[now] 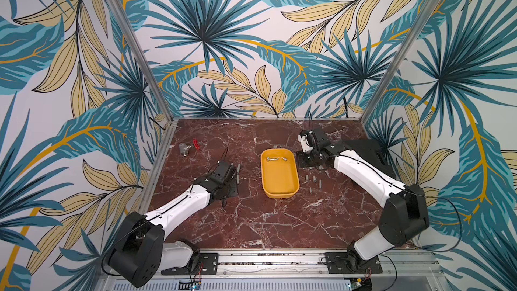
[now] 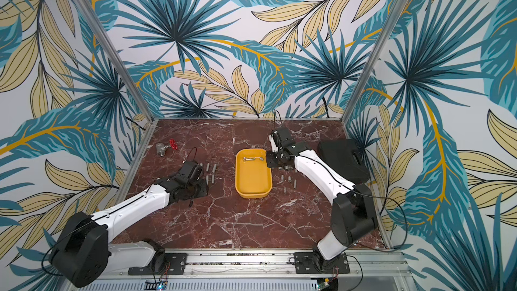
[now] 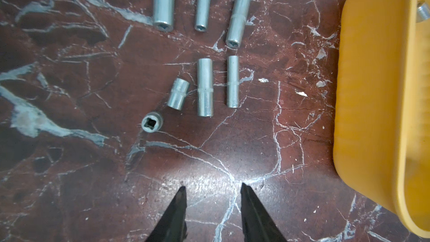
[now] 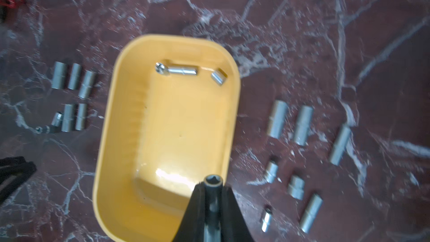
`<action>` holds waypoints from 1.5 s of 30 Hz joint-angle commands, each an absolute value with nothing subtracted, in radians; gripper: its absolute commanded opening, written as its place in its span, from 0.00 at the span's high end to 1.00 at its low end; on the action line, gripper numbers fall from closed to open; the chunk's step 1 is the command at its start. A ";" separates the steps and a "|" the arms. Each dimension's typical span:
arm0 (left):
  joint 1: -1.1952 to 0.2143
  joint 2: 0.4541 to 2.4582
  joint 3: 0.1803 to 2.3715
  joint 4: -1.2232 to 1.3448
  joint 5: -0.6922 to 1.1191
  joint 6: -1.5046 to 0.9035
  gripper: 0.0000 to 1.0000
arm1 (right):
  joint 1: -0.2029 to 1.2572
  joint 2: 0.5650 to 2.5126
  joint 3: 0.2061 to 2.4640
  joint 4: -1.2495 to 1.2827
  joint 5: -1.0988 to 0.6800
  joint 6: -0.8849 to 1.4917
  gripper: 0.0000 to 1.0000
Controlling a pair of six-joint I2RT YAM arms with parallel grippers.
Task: Take out the socket from the storage box
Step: Pick up the socket head from the storage box, then place the socket head at the center of the board.
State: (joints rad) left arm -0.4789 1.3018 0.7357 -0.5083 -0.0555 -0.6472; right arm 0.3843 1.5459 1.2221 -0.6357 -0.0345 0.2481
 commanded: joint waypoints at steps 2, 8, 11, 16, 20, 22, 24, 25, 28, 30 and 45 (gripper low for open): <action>-0.484 1.332 0.788 -0.480 -0.032 -0.628 0.58 | 0.328 1.433 1.064 -0.622 -0.018 0.303 0.93; -0.485 1.374 0.809 -0.457 -0.019 -0.621 0.58 | 0.302 1.344 0.870 -0.546 -0.014 0.387 0.93; -0.489 1.388 0.820 -0.453 -0.012 -0.617 0.58 | 0.299 1.339 0.825 -0.542 -0.003 0.391 0.93; -0.496 1.405 0.830 -0.456 -0.008 -0.616 0.58 | 0.297 1.341 0.771 -0.524 0.003 0.395 0.93; -0.506 1.406 0.824 -0.452 -0.012 -0.626 0.58 | 0.296 1.355 0.743 -0.498 0.001 0.400 0.93; -0.509 1.410 0.824 -0.452 -0.011 -0.629 0.58 | 0.296 1.369 0.738 -0.487 0.010 0.401 0.93; -0.512 1.412 0.824 -0.452 -0.012 -0.630 0.58 | 0.291 1.383 0.734 -0.474 0.006 0.408 0.93; -0.515 1.412 0.824 -0.452 -0.012 -0.630 0.58 | 0.291 1.392 0.733 -0.464 0.008 0.410 0.93; -0.517 1.415 0.826 -0.454 -0.013 -0.630 0.58 | 0.286 1.431 0.747 -0.463 0.029 0.422 0.92; -0.517 1.416 0.828 -0.454 -0.014 -0.630 0.58 | 0.280 1.456 0.757 -0.463 0.033 0.424 0.92; -0.519 1.422 0.834 -0.463 -0.019 -0.630 0.58 | 0.265 1.520 0.767 -0.446 0.044 0.431 0.86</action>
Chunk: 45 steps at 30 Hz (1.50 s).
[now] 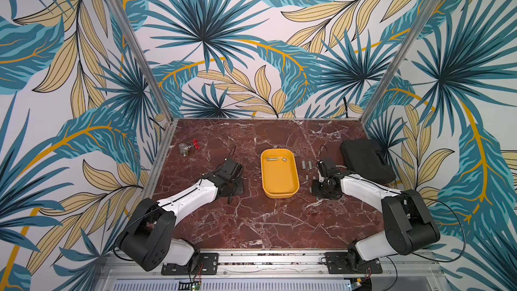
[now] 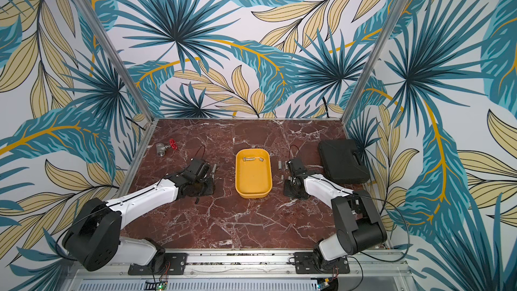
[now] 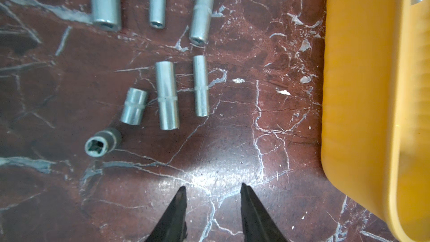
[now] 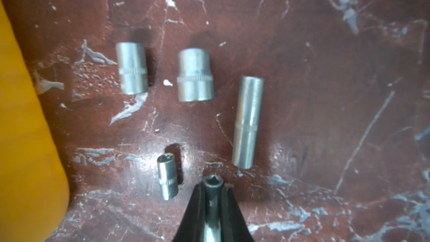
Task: Take out the socket from the storage box
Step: Place the socket head at the center of the board, then pick up the socket head from the storage box.
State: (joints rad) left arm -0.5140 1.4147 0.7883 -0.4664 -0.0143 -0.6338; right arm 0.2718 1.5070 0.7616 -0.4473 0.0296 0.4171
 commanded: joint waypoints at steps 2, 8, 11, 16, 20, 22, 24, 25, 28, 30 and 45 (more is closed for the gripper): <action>-0.519 1.423 0.834 -0.463 -0.018 -0.630 0.58 | 0.265 1.521 0.767 -0.446 0.043 0.431 0.86; -0.521 1.424 0.836 -0.463 -0.017 -0.629 0.58 | 0.265 1.513 0.769 -0.449 0.038 0.429 0.78; -0.520 1.424 0.840 -0.465 -0.015 -0.626 0.57 | 0.265 1.504 0.771 -0.454 0.038 0.428 0.76; -0.520 1.424 0.865 -0.486 -0.018 -0.610 0.56 | 0.265 1.453 0.786 -0.488 0.027 0.426 0.76; -0.525 1.425 0.917 -0.518 -0.021 -0.583 0.56 | 0.265 1.378 0.815 -0.537 0.023 0.422 0.76; -0.530 1.433 0.960 -0.541 -0.028 -0.564 0.56 | 0.265 1.335 0.828 -0.557 0.024 0.419 0.76; -0.536 1.444 1.003 -0.563 -0.032 -0.549 0.56 | 0.265 1.305 0.839 -0.571 0.025 0.413 0.75; -0.541 1.453 1.028 -0.573 -0.038 -0.543 0.56 | 0.265 1.293 0.843 -0.575 0.026 0.408 0.75; -0.566 1.482 1.082 -0.579 -0.048 -0.531 0.56 | 0.265 1.277 0.837 -0.576 0.035 0.401 0.75; -0.585 1.512 1.117 -0.575 -0.047 -0.521 0.55 | 0.265 1.280 0.831 -0.578 0.030 0.406 0.75; -0.699 1.966 1.647 -0.671 0.008 -0.390 0.55 | 0.265 1.264 0.798 -0.566 0.015 0.417 0.75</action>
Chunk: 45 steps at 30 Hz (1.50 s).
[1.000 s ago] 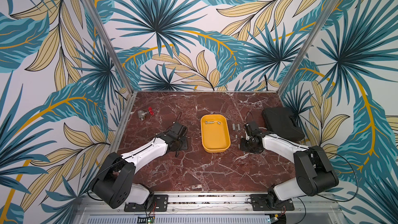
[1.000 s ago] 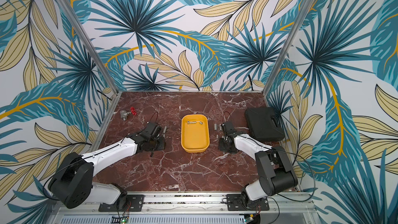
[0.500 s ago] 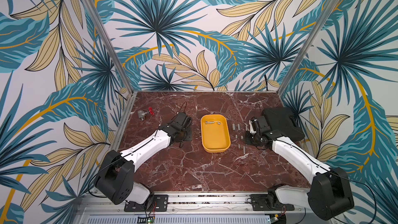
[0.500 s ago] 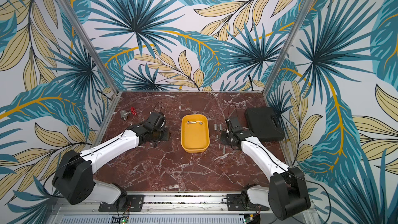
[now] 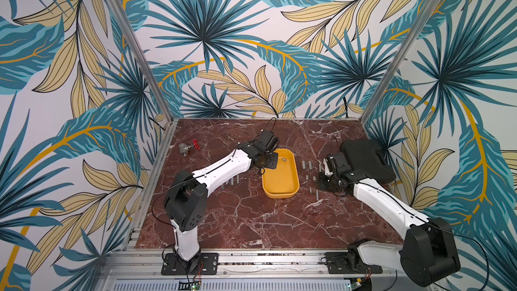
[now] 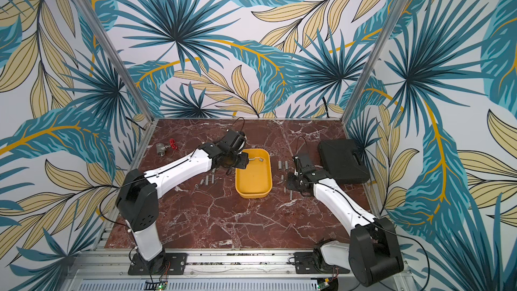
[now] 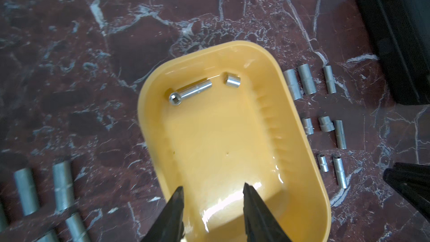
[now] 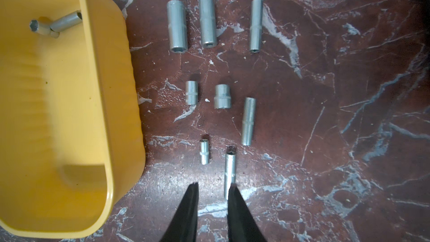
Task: Take out the socket from the storage box
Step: Pick up the socket head from the storage box.
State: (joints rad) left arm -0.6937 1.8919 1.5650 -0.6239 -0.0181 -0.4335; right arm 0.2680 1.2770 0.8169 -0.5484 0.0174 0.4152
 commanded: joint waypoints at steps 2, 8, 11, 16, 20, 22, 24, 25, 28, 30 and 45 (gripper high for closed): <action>-0.699 2.026 1.698 -0.673 0.025 -0.377 0.55 | 0.264 1.266 0.795 -0.565 0.020 0.416 0.75; -0.699 2.173 1.858 -0.688 0.067 -0.325 0.55 | 0.264 1.266 0.796 -0.571 0.020 0.417 0.76; -0.699 2.226 1.917 -0.693 0.080 -0.310 0.55 | 0.262 1.262 0.795 -0.574 0.020 0.418 0.75; -0.699 2.294 1.981 -0.689 0.078 -0.293 0.55 | 0.261 1.260 0.787 -0.575 0.016 0.421 0.76; -0.699 2.323 1.991 -0.637 0.062 -0.276 0.52 | 0.262 1.257 0.779 -0.575 0.011 0.425 0.75; -0.697 2.333 1.990 -0.608 0.052 -0.264 0.52 | 0.262 1.252 0.775 -0.576 0.011 0.425 0.75; -0.698 2.342 1.995 -0.589 0.049 -0.253 0.52 | 0.261 1.246 0.772 -0.577 0.011 0.426 0.75; -0.697 2.348 1.997 -0.581 0.048 -0.248 0.52 | 0.261 1.243 0.768 -0.577 0.013 0.426 0.75; -0.698 2.370 2.017 -0.573 0.034 -0.239 0.52 | 0.262 1.238 0.760 -0.576 0.014 0.428 0.75; -0.696 2.381 2.034 -0.574 0.031 -0.234 0.51 | 0.262 1.236 0.756 -0.576 0.013 0.429 0.76; -0.688 2.499 2.105 -0.592 0.013 -0.222 0.54 | 0.262 1.225 0.754 -0.583 0.002 0.437 0.76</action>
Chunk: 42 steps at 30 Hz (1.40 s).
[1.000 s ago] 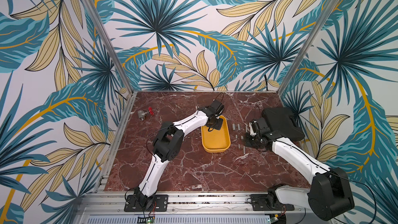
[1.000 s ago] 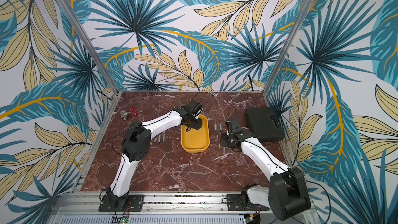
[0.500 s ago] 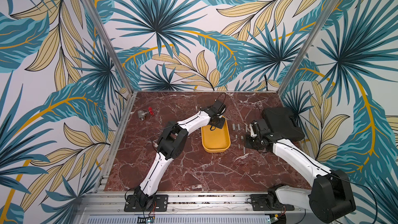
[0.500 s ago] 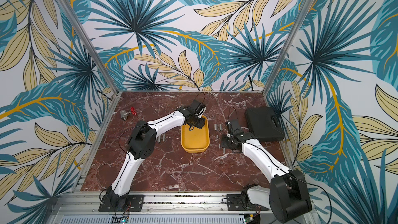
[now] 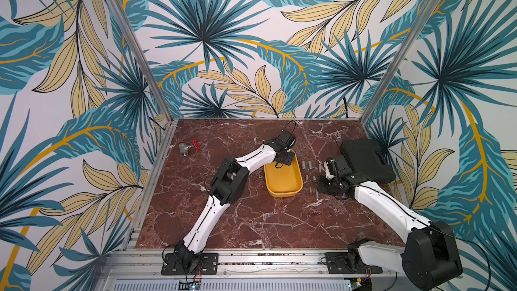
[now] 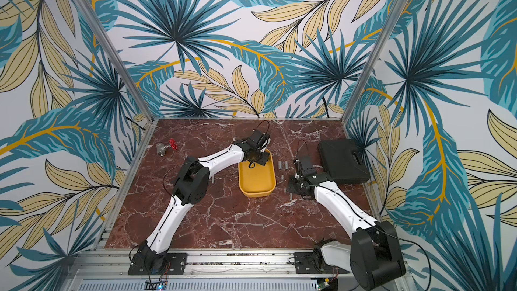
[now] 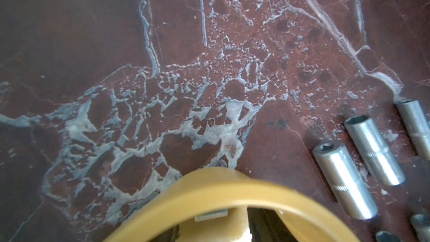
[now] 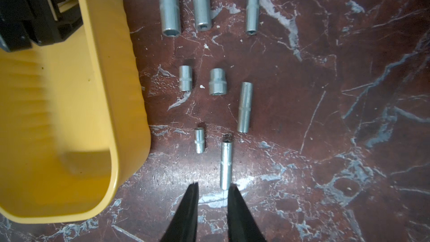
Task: Take out the socket from the storage box
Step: Pick up the socket head from the storage box, then place the socket head at the center of the board.
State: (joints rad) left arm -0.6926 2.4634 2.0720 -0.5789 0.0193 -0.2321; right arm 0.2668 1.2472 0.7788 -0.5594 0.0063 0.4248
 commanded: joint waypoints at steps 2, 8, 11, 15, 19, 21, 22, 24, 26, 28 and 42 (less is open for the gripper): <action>-0.689 2.500 2.105 -0.592 0.018 -0.222 0.58 | 0.262 1.225 0.754 -0.584 0.002 0.437 0.76; -0.689 2.495 2.099 -0.595 0.020 -0.222 0.70 | 0.262 1.222 0.752 -0.584 0.003 0.439 0.76; -0.689 2.484 2.082 -0.582 0.027 -0.228 0.75 | 0.262 1.223 0.752 -0.584 0.003 0.438 0.76; -0.689 2.457 2.059 -0.565 0.034 -0.240 0.78 | 0.262 1.223 0.753 -0.586 0.005 0.437 0.76; -0.689 2.397 2.021 -0.547 0.036 -0.250 0.78 | 0.261 1.218 0.752 -0.588 0.008 0.436 0.76; -0.689 2.343 1.999 -0.536 0.046 -0.254 0.79 | 0.261 1.217 0.753 -0.586 0.009 0.438 0.76; -0.688 2.320 1.989 -0.535 0.050 -0.257 0.79 | 0.262 1.219 0.754 -0.586 0.007 0.439 0.76; -0.688 2.272 1.966 -0.538 0.046 -0.258 0.78 | 0.262 1.219 0.753 -0.583 0.002 0.442 0.76; -0.686 2.208 1.931 -0.539 0.030 -0.259 0.78 | 0.262 1.219 0.752 -0.583 0.000 0.443 0.76; -0.679 2.136 1.878 -0.537 0.016 -0.259 0.78 | 0.262 1.218 0.752 -0.581 0.000 0.445 0.76; -0.515 1.619 1.170 -0.561 -0.042 -0.423 0.78 | 0.262 1.242 0.755 -0.551 -0.025 0.457 0.76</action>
